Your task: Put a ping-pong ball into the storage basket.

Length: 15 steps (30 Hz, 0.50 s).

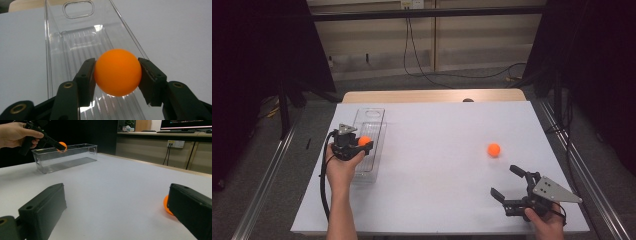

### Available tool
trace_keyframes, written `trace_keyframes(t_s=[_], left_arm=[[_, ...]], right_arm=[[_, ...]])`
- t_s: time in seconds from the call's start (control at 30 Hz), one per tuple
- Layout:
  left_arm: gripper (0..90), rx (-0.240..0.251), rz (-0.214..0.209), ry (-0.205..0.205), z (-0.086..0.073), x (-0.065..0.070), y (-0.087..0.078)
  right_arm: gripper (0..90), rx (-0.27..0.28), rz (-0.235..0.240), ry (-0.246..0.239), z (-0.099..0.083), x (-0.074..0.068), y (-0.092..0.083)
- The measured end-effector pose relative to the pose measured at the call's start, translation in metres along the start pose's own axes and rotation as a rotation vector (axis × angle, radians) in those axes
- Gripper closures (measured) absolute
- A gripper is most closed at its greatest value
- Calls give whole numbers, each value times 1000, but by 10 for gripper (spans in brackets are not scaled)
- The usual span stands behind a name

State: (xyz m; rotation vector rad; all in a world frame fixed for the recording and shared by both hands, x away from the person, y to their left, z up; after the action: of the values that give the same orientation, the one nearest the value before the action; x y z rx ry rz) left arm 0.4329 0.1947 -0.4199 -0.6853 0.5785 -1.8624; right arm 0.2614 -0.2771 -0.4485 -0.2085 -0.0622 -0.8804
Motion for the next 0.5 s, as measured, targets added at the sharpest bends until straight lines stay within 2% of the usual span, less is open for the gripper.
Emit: trace_keyframes(t_s=[0.13,0.2,0.5], left_arm=[[499,3,12,-10,0,0,0],[460,7,27,-6,0,-1,0],[428,13,11,-20,2,2,-6]], right_arm=[[17,0,1,4,0,1,0],[17,-1,0,2,0,0,0],[17,0,-2,0,0,1,0]])
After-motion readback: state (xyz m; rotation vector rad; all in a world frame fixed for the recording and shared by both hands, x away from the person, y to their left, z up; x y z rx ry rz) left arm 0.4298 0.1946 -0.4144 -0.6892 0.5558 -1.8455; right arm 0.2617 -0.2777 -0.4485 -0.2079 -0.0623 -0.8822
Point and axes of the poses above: each handheld gripper's, and its own axes: y roughly forward along the jaws, z roughly out of its top, x roughly to its right, the point moved 3 cm from there along y, roughly forward along the jaws, and after that the axes turned 11 degrees about -y, right-handed, at the moved point
